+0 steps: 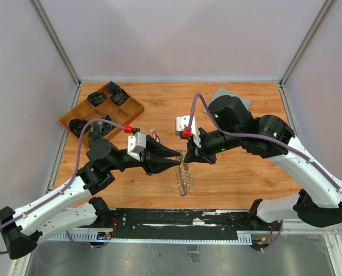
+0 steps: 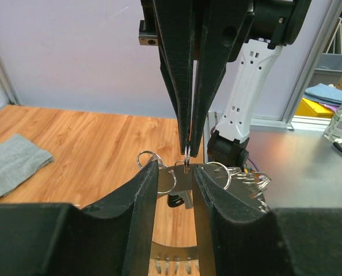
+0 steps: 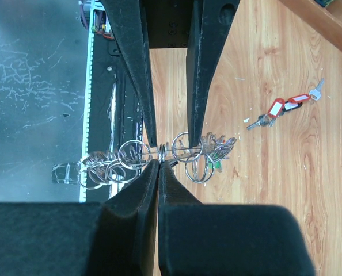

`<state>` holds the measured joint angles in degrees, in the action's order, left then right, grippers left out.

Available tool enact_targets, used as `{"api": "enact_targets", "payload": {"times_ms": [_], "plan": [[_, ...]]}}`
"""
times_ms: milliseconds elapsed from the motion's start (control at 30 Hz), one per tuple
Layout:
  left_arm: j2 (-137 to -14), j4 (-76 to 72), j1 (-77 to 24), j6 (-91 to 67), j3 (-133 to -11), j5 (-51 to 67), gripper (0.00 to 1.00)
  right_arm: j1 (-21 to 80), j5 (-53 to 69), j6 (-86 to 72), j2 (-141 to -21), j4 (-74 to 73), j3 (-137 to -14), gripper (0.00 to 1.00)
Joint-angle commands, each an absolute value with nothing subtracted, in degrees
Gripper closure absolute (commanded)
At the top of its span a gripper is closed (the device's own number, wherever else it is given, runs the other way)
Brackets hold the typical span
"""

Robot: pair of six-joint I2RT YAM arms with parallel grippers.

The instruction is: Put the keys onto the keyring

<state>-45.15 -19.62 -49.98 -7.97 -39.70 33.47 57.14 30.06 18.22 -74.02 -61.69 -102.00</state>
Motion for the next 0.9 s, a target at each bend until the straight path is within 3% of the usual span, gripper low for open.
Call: {"api": "enact_targets", "payload": {"times_ms": [0, 600, 867], "plan": [[-45.8, -18.4, -50.1, -6.8, -42.1, 33.7, 0.64, 58.2, 27.6, 19.9, -74.9, -65.9, -105.4, 0.99], [-48.0, -18.2, -50.5, -6.8, -43.0, 35.0, 0.65, 58.8, 26.4, 19.9, -77.5, -66.0, -107.4, 0.99], [-48.4, -18.0, -50.7, -6.7, -43.1, 35.4, 0.91, 59.0, 26.7, 19.5, -77.4, -64.9, -106.7, 0.99]]}}
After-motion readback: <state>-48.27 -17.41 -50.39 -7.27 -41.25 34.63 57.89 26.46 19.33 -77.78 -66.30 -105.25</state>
